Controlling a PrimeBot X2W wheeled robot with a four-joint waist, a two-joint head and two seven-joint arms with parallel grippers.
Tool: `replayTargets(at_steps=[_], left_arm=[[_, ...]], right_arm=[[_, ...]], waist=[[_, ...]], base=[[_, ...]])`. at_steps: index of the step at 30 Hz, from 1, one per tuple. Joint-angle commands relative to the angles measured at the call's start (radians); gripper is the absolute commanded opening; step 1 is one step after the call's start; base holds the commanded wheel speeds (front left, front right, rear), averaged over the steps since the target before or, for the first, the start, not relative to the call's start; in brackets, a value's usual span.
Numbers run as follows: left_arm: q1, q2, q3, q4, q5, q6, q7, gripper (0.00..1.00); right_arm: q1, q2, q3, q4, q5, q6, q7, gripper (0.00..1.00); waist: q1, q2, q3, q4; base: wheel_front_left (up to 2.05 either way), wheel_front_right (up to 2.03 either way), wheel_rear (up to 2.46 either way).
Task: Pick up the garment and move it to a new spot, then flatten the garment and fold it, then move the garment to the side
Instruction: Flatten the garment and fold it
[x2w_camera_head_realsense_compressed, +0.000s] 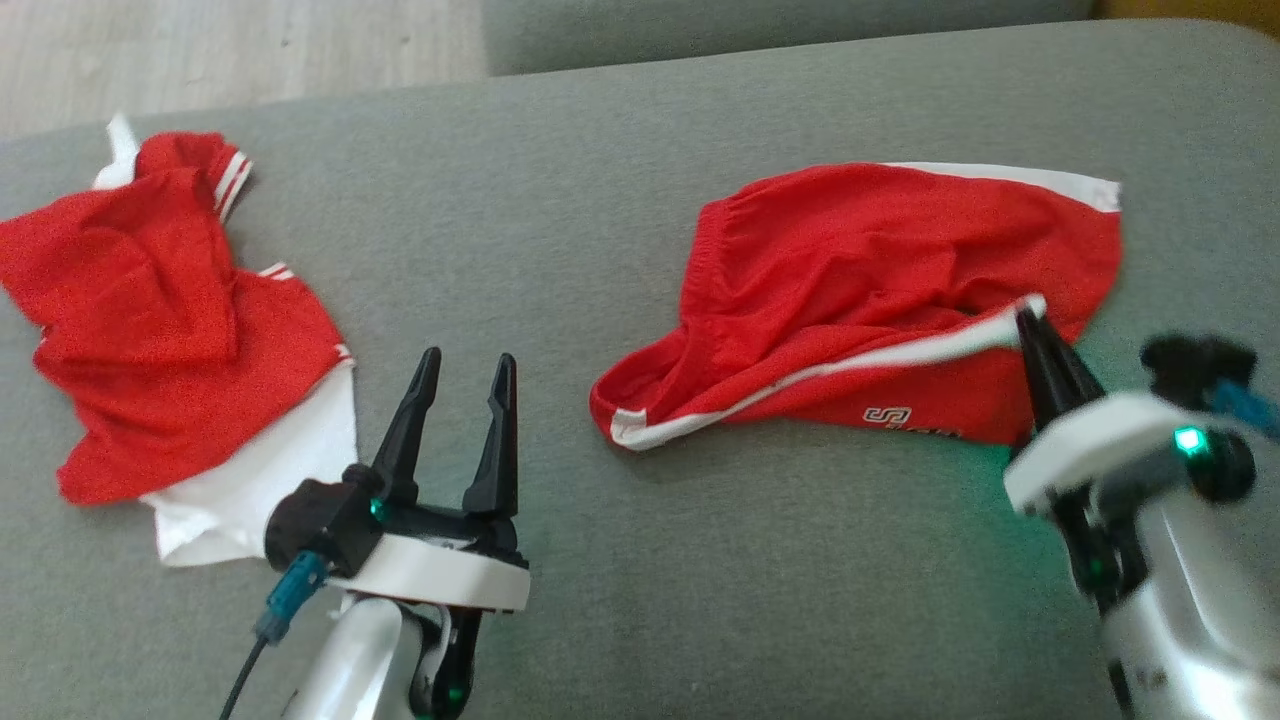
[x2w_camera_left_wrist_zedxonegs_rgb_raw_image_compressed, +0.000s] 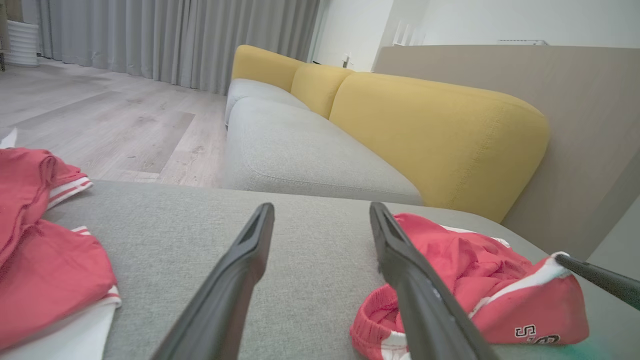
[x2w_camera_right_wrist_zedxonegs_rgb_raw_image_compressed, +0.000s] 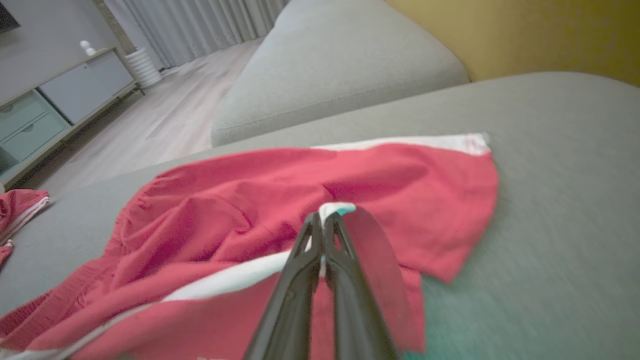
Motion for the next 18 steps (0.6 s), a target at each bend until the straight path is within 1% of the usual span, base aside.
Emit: replayTargets(at_steps=[1, 2, 5, 8, 12, 16, 18], left_arm=[[-0.011, 0.000, 0.034, -0.027, 0.014, -0.003, -0.006, 1.00], [-0.011, 0.000, 0.034, -0.027, 0.014, -0.003, -0.006, 1.00], [-0.016, 0.000, 0.031, -0.016, 0.034, -0.009, -0.006, 1.00], [-0.036, 0.016, -0.016, 0.023, 0.065, -0.021, -0.006, 1.00], [-0.088, 0.075, -0.147, 0.077, 0.096, -0.033, 0.045, 1.00], [-0.162, 0.152, -0.313, 0.086, 0.052, -0.034, 0.139, 1.00], [-0.206, 0.194, -0.370, 0.086, 0.034, -0.034, 0.176, 1.00]], right_arm=[[0.057, 0.001, -0.009, -0.073, 0.004, -0.001, -0.014, 0.00], [0.057, 0.001, -0.009, -0.073, 0.004, -0.001, -0.014, 0.00], [0.139, 0.016, -0.052, -0.150, -0.008, -0.001, -0.033, 0.00], [0.208, 0.039, -0.087, -0.193, -0.025, -0.001, -0.026, 0.00], [0.249, 0.073, -0.104, -0.226, -0.040, -0.001, -0.010, 0.00], [0.255, 0.094, -0.107, -0.236, -0.053, -0.001, -0.004, 0.00], [0.252, 0.101, -0.106, -0.238, -0.055, -0.001, -0.003, 0.00]], waist=[[0.0001, 0.0000, -0.016, -0.029], [0.0001, 0.0000, -0.016, -0.029], [0.0001, 0.0000, -0.016, -0.048], [0.0001, 0.0000, -0.017, -0.065], [0.0001, 0.0000, -0.011, -0.087], [0.0001, 0.0000, 0.000, -0.099], [0.0001, 0.0000, 0.007, -0.104]], base=[[0.00, 0.00, 0.00], [0.00, 0.00, 0.00], [0.00, 0.00, 0.00], [0.00, 0.00, 0.00], [0.00, 0.00, 0.00], [0.00, 0.00, 0.00], [0.00, 0.00, 0.00]])
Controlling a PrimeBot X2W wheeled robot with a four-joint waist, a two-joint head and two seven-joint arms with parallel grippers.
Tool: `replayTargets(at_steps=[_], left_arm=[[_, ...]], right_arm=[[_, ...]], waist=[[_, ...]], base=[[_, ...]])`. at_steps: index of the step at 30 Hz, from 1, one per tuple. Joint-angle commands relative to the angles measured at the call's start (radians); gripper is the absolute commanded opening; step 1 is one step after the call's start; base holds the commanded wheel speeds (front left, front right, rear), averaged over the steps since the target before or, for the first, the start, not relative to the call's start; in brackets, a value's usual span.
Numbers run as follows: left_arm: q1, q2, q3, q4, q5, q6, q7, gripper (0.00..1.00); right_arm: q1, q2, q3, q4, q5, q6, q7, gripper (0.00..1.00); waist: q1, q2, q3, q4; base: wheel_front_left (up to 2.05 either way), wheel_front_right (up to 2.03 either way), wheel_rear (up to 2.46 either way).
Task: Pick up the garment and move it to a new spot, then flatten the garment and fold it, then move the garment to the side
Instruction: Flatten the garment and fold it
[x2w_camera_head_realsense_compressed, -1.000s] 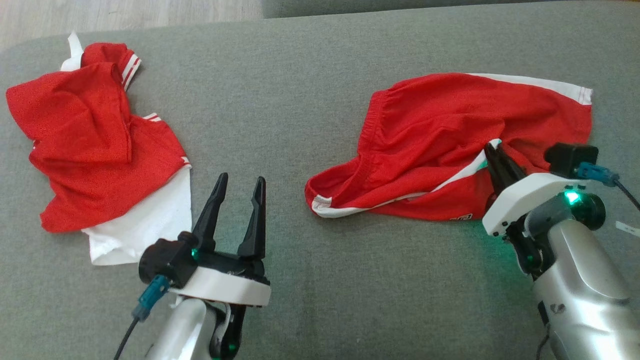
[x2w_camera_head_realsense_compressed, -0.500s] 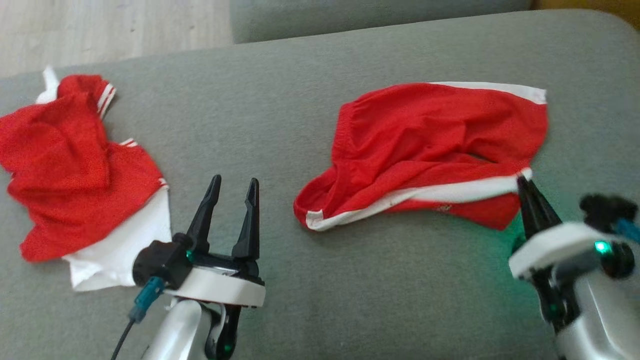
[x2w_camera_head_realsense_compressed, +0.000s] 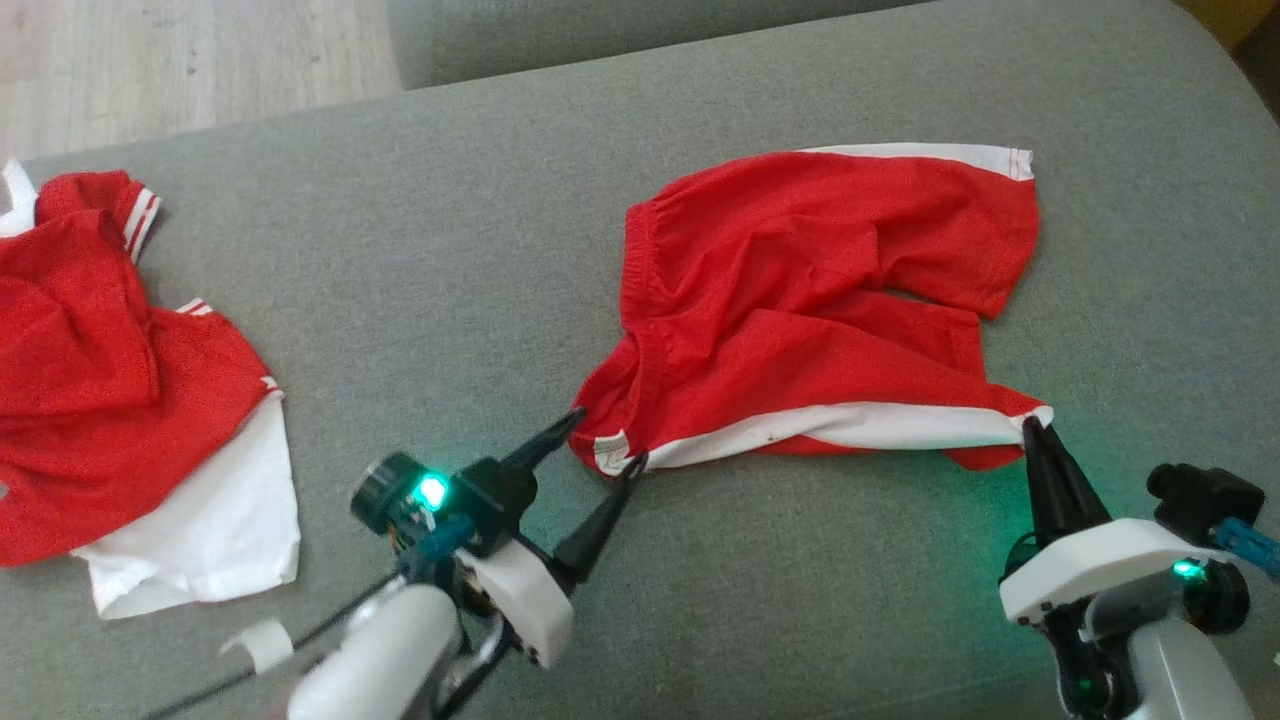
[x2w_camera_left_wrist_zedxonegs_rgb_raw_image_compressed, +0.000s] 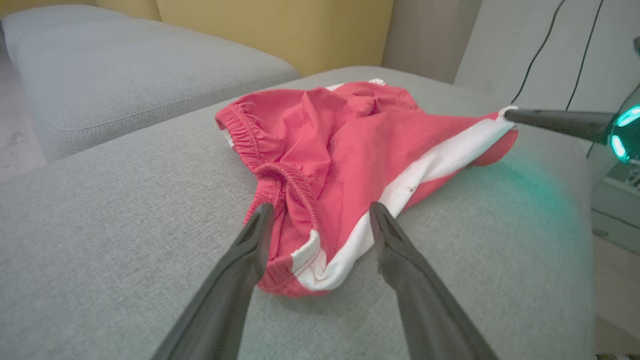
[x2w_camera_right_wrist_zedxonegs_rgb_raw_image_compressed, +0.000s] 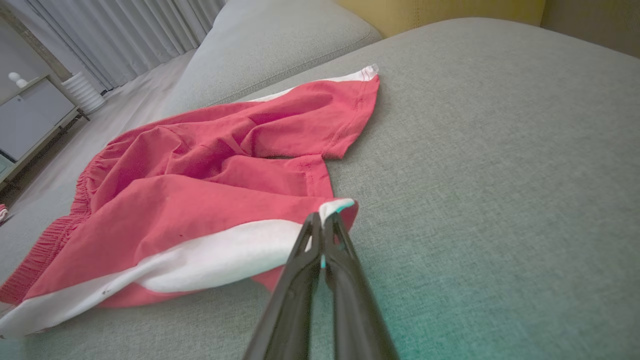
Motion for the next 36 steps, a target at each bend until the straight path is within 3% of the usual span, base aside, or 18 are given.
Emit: replayTargets(at_steps=[1, 6, 13, 32, 35, 36], left_arm=[[-0.064, 0.037, 0.012, -0.024, -0.009, 0.002, 0.011, 1.00], [-0.156, 0.109, -0.092, -0.002, -0.026, 0.002, 0.080, 1.00], [-0.222, 0.159, -0.193, 0.010, -0.082, 0.002, 0.109, 1.00], [-0.288, 0.164, -0.295, 0.084, -0.140, 0.002, 0.120, 1.00], [-0.291, 0.166, -0.315, 0.092, -0.158, 0.002, 0.121, 0.00], [-0.292, 0.166, -0.323, 0.093, -0.164, 0.002, 0.121, 0.00]], right_arm=[[-0.026, -0.001, 0.018, -0.034, -0.008, -0.001, 0.000, 0.00], [-0.036, 0.009, 0.024, -0.034, -0.010, -0.001, -0.002, 0.00], [-0.046, 0.015, 0.024, -0.022, -0.015, -0.001, -0.007, 0.00], [-0.060, 0.018, 0.038, -0.014, -0.020, -0.001, -0.008, 0.00], [-0.061, 0.018, 0.040, -0.013, -0.020, -0.001, -0.010, 0.00], [-0.061, 0.018, 0.041, -0.012, -0.020, -0.001, -0.010, 0.00]], waist=[[0.0000, 0.0000, 0.007, -0.006], [0.0000, 0.0000, 0.025, -0.019], [0.0000, 0.0000, 0.033, -0.029], [0.0000, 0.0000, 0.045, -0.050], [0.0000, 0.0000, 0.043, -0.050], [0.0000, 0.0000, 0.042, -0.050]], base=[[0.00, 0.00, 0.00], [0.00, 0.00, 0.00], [0.00, 0.00, 0.00], [0.00, 0.00, 0.00], [0.00, 0.00, 0.00], [0.00, 0.00, 0.00]])
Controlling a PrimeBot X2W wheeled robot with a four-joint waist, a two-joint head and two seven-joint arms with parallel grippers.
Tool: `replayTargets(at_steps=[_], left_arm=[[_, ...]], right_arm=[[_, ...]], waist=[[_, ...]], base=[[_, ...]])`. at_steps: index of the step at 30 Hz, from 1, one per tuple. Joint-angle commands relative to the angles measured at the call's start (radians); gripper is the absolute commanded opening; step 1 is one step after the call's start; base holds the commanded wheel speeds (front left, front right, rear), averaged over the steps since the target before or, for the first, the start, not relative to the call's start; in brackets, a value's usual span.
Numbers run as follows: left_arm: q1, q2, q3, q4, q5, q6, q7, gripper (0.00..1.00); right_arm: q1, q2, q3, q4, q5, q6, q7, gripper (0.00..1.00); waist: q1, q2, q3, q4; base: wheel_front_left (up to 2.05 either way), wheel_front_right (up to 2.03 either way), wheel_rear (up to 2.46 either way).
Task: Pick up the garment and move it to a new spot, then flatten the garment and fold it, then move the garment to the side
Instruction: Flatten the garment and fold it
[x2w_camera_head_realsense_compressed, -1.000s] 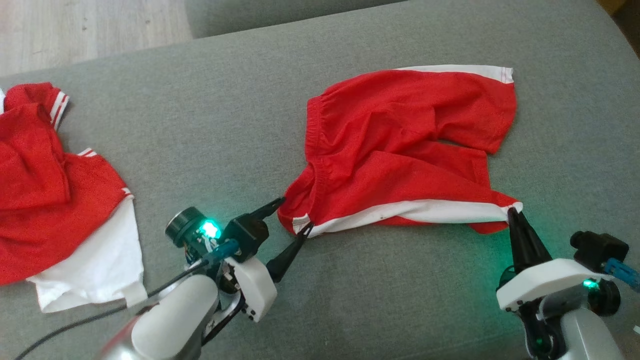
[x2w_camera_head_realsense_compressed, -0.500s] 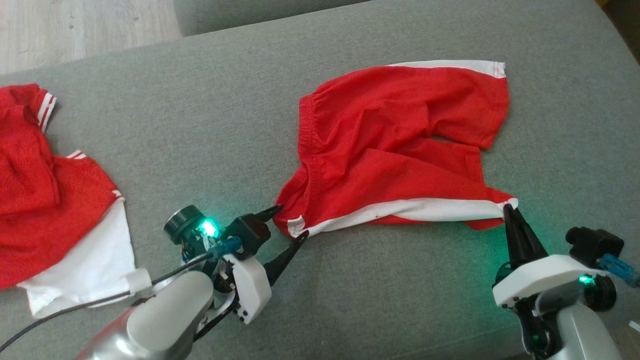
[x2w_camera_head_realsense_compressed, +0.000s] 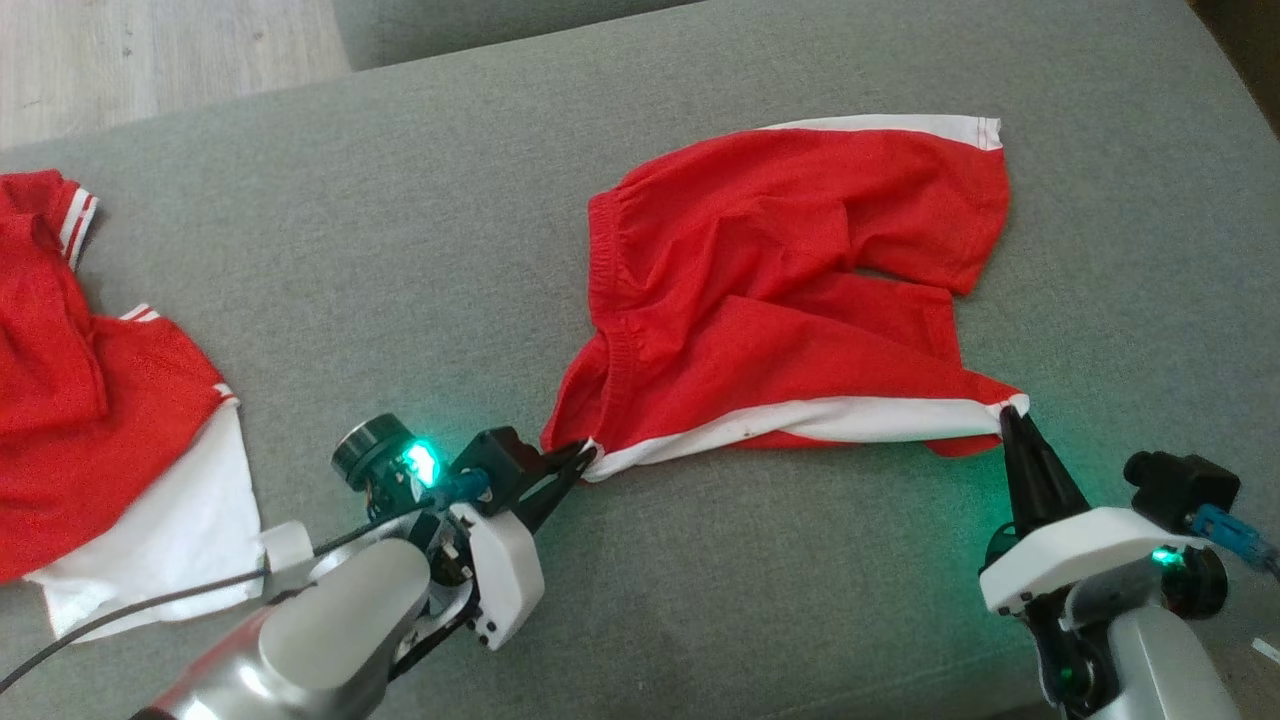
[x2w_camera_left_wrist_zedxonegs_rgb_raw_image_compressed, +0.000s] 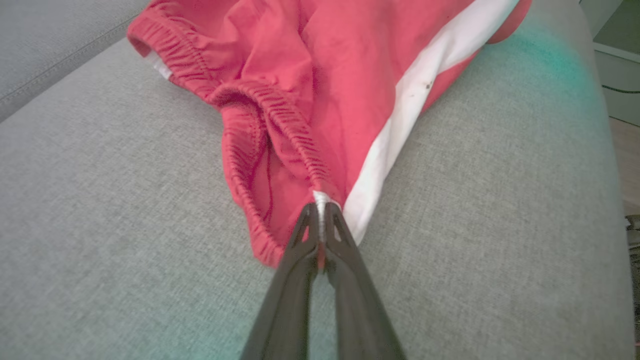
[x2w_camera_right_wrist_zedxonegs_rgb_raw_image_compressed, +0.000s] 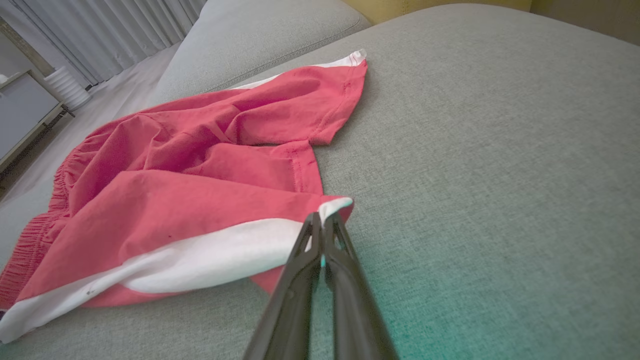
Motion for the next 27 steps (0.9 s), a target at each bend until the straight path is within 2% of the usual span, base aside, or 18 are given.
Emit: replayTargets(at_steps=[1, 8, 11, 15, 20, 27], left_arm=[[-0.050, 0.023, 0.024, -0.017, -0.012, 0.002, -0.002, 0.00], [-0.046, 0.029, 0.017, -0.012, -0.050, 0.002, -0.033, 0.00], [-0.034, 0.024, 0.043, -0.025, -0.078, 0.009, -0.073, 0.00], [-0.014, 0.015, 0.109, -0.059, -0.146, 0.024, -0.138, 0.00], [0.009, 0.008, 0.209, -0.136, -0.257, 0.042, -0.195, 0.00], [-0.008, 0.020, 0.369, -0.266, -0.372, 0.104, -0.248, 0.00]], right_arm=[[-0.036, -0.001, 0.024, -0.025, -0.004, -0.001, -0.009, 0.00], [-0.034, -0.012, 0.022, -0.026, -0.007, -0.001, -0.007, 0.00], [-0.035, -0.022, 0.028, -0.039, -0.006, -0.001, -0.011, 0.00], [-0.047, -0.050, 0.050, -0.076, 0.007, -0.001, -0.021, 0.00], [-0.098, -0.125, 0.115, -0.172, 0.050, -0.001, -0.032, 0.00], [-0.273, -0.218, 0.154, -0.281, 0.090, -0.001, -0.031, 0.00]], waist=[[0.0000, 0.0000, -0.002, 0.002], [0.0000, 0.0000, -0.020, 0.015], [0.0000, 0.0000, -0.030, 0.024], [0.0000, 0.0000, -0.047, 0.040], [0.0000, 0.0000, -0.073, 0.072], [0.0000, 0.0000, -0.118, 0.105]], base=[[0.00, 0.00, 0.00], [0.00, 0.00, 0.00], [0.00, 0.00, 0.00], [0.00, 0.00, 0.00], [0.00, 0.00, 0.00], [0.00, 0.00, 0.00]])
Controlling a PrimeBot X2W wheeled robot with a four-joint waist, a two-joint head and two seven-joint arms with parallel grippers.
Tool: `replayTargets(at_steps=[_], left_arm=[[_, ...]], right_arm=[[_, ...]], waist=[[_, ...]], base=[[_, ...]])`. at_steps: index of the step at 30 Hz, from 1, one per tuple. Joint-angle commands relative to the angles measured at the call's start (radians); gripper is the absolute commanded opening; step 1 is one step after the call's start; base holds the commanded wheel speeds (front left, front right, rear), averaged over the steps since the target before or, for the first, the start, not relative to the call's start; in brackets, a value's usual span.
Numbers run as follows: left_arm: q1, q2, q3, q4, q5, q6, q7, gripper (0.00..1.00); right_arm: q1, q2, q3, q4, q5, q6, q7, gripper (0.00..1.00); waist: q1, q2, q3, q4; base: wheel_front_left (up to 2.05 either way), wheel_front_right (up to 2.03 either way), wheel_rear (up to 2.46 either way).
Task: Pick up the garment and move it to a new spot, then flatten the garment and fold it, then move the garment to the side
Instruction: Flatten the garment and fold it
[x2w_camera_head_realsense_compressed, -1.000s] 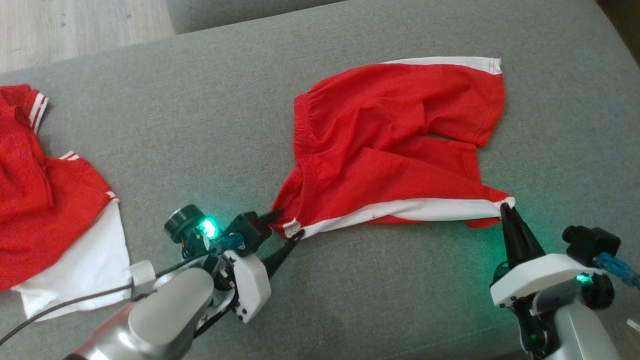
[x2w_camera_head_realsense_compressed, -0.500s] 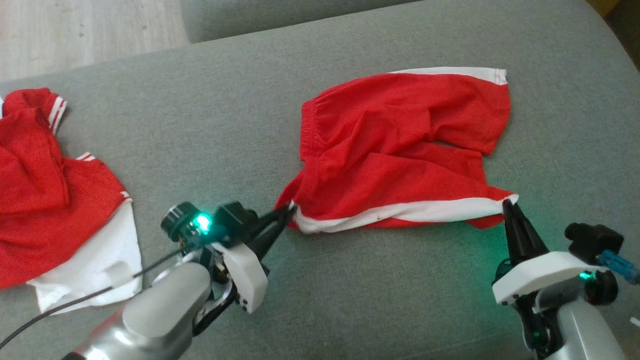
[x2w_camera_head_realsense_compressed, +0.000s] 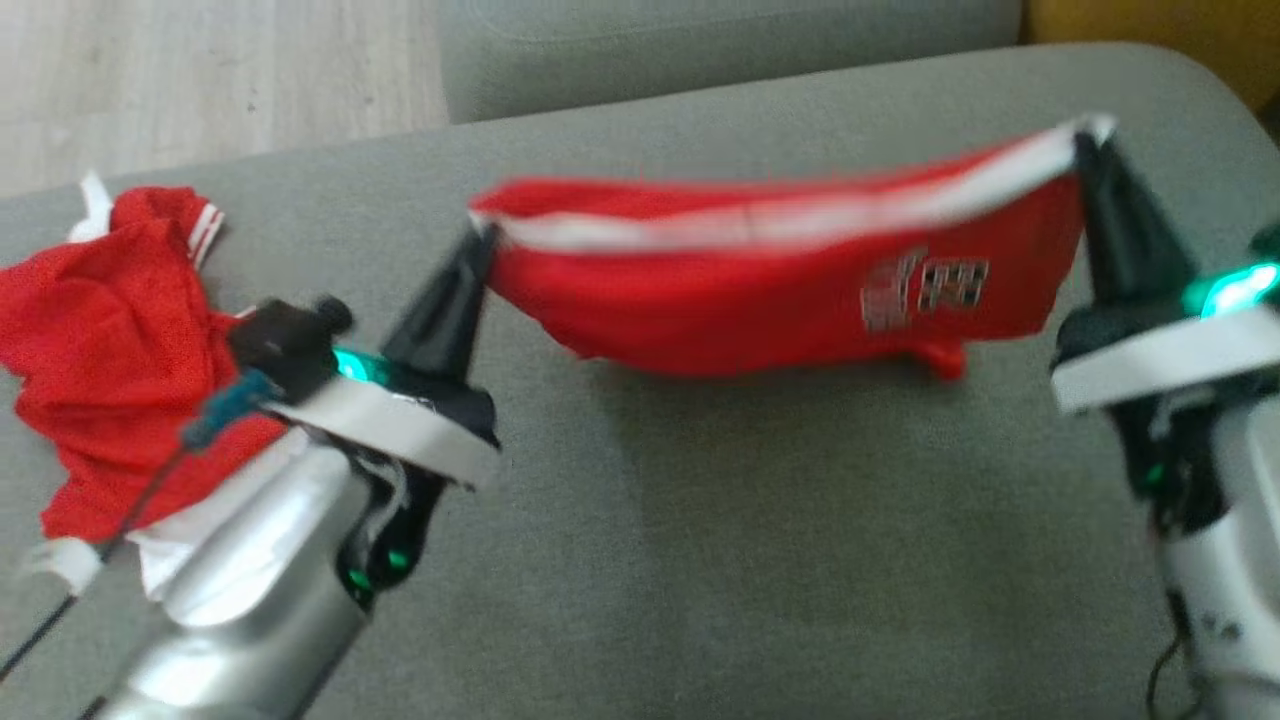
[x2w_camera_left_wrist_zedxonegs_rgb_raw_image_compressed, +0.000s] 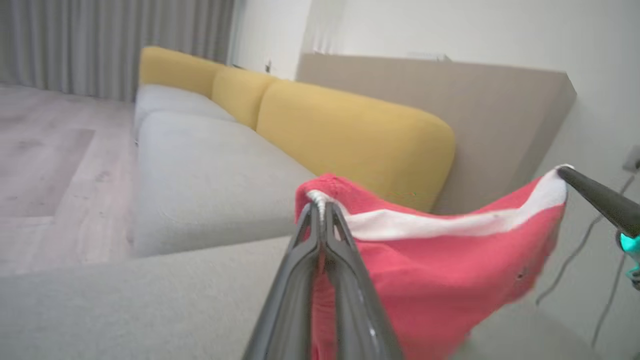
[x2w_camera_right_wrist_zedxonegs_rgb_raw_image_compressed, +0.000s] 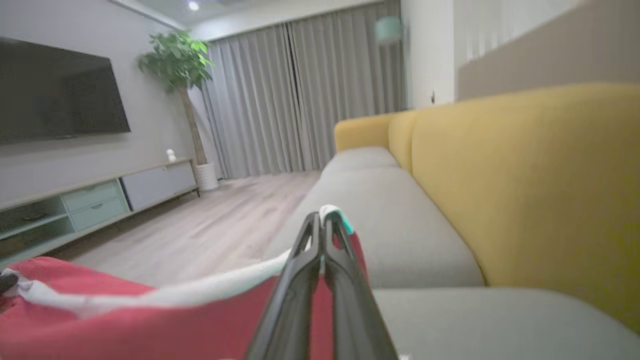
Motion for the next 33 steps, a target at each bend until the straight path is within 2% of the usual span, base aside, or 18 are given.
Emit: replayTargets(at_steps=[1, 8, 9, 12, 18, 24, 29, 33], left_arm=[[-0.072, 0.030, 0.078, -0.053, -0.016, 0.016, -0.016, 0.00], [-0.145, 0.064, 0.185, -0.139, -0.046, 0.084, -0.014, 0.00], [-0.152, 0.074, 0.207, -0.168, -0.053, 0.109, -0.009, 0.00], [-0.146, 0.086, 0.223, -0.208, -0.060, 0.132, -0.001, 0.00], [-0.076, 0.143, 0.241, -0.384, -0.051, 0.223, 0.039, 0.00], [0.001, 0.193, 0.265, -0.591, -0.068, 0.315, 0.097, 0.00], [-0.025, 0.233, 0.279, -0.644, -0.072, 0.337, 0.152, 0.00], [-0.116, 0.231, 0.297, -0.563, -0.094, 0.308, 0.185, 0.00]], right_arm=[[-0.072, -0.029, 0.025, -0.048, 0.009, -0.001, -0.003, 0.00], [-0.239, -0.069, 0.069, -0.035, 0.028, -0.001, -0.013, 0.00], [-0.262, -0.074, 0.078, -0.039, 0.031, -0.001, -0.013, 0.00], [-0.269, -0.079, 0.084, -0.055, 0.031, -0.001, -0.007, 0.00], [-0.203, -0.089, 0.067, -0.158, 0.027, -0.001, 0.048, 0.00], [-0.092, -0.084, -0.010, -0.302, 0.006, -0.001, 0.119, 0.00], [-0.092, -0.071, -0.047, -0.352, -0.025, -0.001, 0.186, 0.00], [-0.209, -0.084, -0.028, -0.266, -0.031, -0.001, 0.191, 0.00]], waist=[[0.0000, 0.0000, -0.019, 0.014], [0.0000, 0.0000, -0.090, 0.031], [0.0000, 0.0000, -0.105, 0.031], [0.0000, 0.0000, -0.118, 0.031], [0.0000, 0.0000, -0.138, 0.025], [0.0000, 0.0000, -0.116, 0.014], [0.0000, 0.0000, -0.051, -0.007], [0.0000, 0.0000, 0.044, -0.023]], base=[[0.00, 0.00, 0.00], [0.00, 0.00, 0.00], [0.00, 0.00, 0.00], [0.00, 0.00, 0.00], [0.00, 0.00, 0.00], [0.00, 0.00, 0.00], [0.00, 0.00, 0.00], [0.00, 0.00, 0.00]])
